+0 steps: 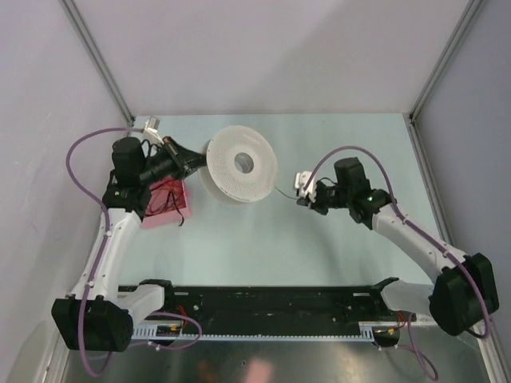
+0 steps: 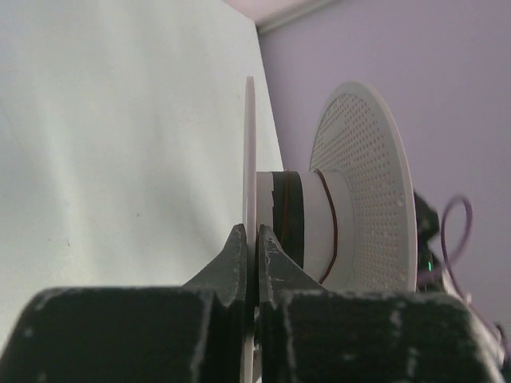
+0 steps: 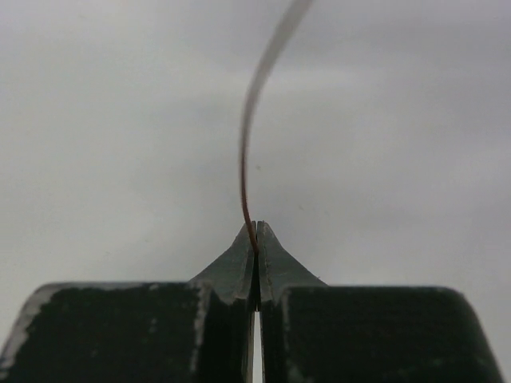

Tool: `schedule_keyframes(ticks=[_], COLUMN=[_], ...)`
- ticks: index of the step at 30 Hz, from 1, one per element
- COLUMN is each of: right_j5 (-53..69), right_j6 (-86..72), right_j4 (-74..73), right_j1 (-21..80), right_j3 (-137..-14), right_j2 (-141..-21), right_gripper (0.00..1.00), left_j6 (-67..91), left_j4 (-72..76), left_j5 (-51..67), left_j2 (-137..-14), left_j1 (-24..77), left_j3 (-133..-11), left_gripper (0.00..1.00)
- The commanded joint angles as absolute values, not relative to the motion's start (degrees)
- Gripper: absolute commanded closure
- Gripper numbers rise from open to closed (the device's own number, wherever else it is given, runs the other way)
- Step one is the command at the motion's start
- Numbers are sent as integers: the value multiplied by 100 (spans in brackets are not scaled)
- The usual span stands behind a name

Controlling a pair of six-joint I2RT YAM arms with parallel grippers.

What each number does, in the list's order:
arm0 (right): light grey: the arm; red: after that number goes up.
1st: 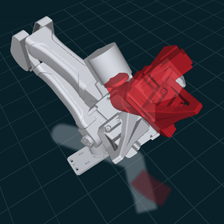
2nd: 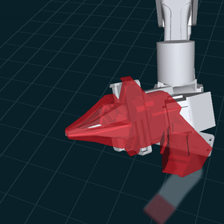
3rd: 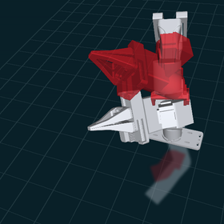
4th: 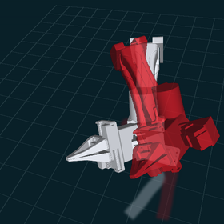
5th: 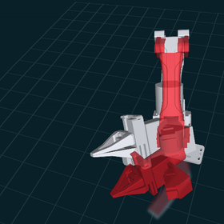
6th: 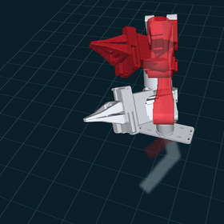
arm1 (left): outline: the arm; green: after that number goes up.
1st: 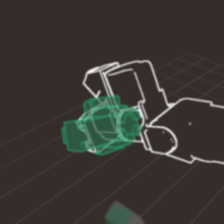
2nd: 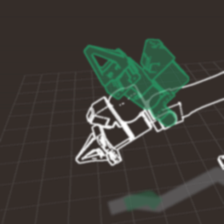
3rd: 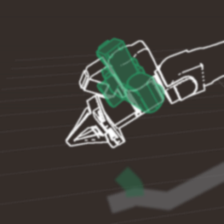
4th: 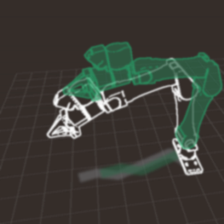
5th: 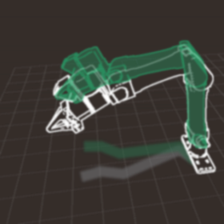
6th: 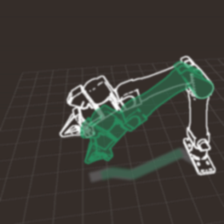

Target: Wrap the cables

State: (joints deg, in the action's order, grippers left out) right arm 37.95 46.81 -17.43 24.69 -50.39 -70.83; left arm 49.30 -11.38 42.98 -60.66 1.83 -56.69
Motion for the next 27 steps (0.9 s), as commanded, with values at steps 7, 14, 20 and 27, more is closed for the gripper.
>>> schedule_keyframes(ticks=[7, 14, 20, 27], right_j5=[1706, 493, 999, 2326], right_j6=[5024, 5802, 5198, 4225], right_j4=[-1377, -1121, -1447, -1333], right_j1=[5394, 6673, 6252, 4881], right_j3=[-4878, -5213, -5346, -5029], right_j2=[-6223, -6575, -6628, -6504], right_gripper=[100, 100, 100, 100], left_j6=[5414, 5245, 5277, 4797], left_j4=[-2363, -2647, -2615, -1848], left_j5=[1923, 1348, 1773, 2791], left_j2=[-6268, -6216, -6239, -6050], left_j1=[300, 718, 618, 567], left_j3=[-6592, -6437, -6316, -6670], left_gripper=[100, 100, 100, 100])
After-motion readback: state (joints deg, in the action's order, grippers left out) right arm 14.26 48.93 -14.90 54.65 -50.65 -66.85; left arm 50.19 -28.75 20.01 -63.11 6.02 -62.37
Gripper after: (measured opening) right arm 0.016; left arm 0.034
